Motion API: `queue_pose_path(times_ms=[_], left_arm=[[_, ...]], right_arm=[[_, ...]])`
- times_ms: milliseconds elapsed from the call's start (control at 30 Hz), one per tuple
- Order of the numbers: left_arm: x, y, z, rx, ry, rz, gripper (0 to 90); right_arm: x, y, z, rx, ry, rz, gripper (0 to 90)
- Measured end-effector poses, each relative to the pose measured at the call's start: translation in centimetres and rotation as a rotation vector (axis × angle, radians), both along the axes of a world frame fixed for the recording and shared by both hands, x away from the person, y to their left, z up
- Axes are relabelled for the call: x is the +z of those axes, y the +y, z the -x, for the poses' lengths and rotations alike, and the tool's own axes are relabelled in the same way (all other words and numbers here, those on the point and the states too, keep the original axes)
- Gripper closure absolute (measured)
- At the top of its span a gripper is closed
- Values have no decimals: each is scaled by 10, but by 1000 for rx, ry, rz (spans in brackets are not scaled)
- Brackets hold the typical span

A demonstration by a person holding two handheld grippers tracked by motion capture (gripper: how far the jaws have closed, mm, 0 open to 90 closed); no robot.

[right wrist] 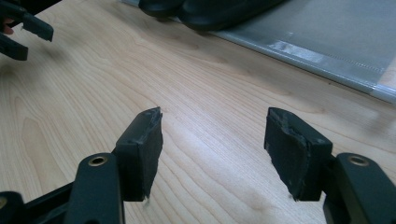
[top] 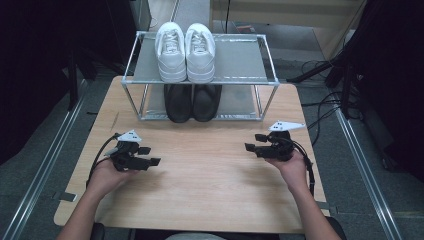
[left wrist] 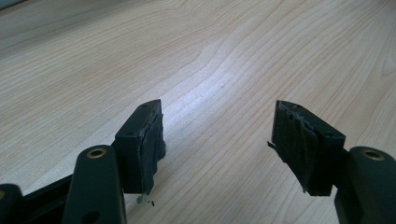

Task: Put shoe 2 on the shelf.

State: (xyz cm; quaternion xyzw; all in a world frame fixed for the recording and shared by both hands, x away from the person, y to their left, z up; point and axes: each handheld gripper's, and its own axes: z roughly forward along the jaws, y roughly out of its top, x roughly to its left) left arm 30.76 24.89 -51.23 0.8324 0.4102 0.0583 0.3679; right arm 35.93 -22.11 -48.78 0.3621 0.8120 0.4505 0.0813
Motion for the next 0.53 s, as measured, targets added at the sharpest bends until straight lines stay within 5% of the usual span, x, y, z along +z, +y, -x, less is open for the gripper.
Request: queue_pose_path(times_ms=[533], left_arm=[[-5, -6, -1, -19, 32, -5, 299]], right_arm=[[-8, 13, 1, 33, 10, 68, 320]])
